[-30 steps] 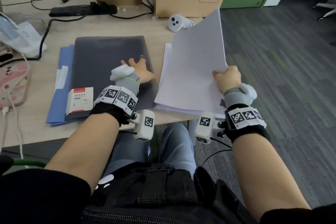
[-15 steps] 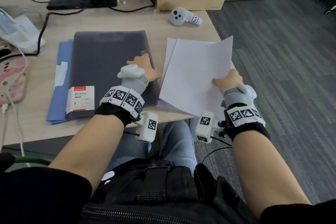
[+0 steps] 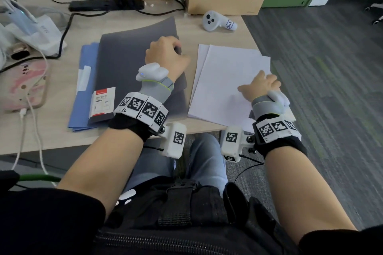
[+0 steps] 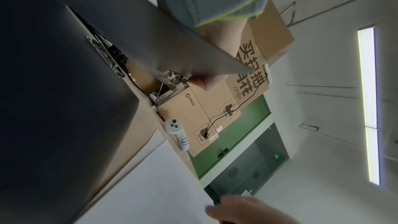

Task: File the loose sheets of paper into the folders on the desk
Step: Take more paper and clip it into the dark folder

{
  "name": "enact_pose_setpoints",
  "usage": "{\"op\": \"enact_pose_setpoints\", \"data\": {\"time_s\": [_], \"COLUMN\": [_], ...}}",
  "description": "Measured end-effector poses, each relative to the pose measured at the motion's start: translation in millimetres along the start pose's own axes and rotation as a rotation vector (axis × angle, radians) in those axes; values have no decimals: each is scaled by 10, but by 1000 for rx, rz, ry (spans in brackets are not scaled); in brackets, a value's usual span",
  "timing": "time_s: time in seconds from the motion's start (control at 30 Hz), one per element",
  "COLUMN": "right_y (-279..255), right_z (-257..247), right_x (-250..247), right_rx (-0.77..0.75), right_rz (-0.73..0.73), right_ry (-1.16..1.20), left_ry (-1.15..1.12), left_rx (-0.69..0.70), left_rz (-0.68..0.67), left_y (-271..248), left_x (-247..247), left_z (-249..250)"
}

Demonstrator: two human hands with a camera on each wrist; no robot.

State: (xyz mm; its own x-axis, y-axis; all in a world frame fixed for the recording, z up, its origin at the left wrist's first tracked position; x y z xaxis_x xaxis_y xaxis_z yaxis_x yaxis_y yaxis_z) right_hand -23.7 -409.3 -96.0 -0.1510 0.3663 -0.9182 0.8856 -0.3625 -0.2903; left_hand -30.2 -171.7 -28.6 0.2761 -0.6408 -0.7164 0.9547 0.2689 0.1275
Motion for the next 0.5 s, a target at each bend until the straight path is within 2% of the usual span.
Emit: {"op": "enact_pose_setpoints", "data": {"time_s": [0.07,0.13,0.27,0.37,0.5], "right_y": [-96,-217,-612,-812,-1005], "right_z": [-248,-529,-1133,-1441,-1808], "right_x": [33,102,195,173,144], "right_rx": [-185,-396,-722,-848,-900], "right_rz": [-21,-62,-245,-353,-426], "right_ry": [79,260,532,673,797], "left_ry": [-56,-107,-233,-330,-454], "left_rx": [13,24,39,61,84], "left_rz": [43,75,159,192,293], "left_y": [-54,-110,-178,-186,-187], "left_x": [-110,-181,-384,-553,-924], "left_z": [34,68,64,70,-4]}}
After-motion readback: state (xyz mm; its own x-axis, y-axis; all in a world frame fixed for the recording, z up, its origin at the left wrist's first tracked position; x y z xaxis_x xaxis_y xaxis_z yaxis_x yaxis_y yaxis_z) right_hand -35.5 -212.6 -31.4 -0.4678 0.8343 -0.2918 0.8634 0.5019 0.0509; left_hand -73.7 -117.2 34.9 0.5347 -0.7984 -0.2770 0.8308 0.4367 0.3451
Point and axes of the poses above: each hand's wrist, its own y-axis towards the middle knuckle, its own x-axis out of the palm, z = x × y, the point moved 3 cm from there along y, towards the middle knuckle, and after that the axes turned 6 degrees about -z, right-handed, at the moved point
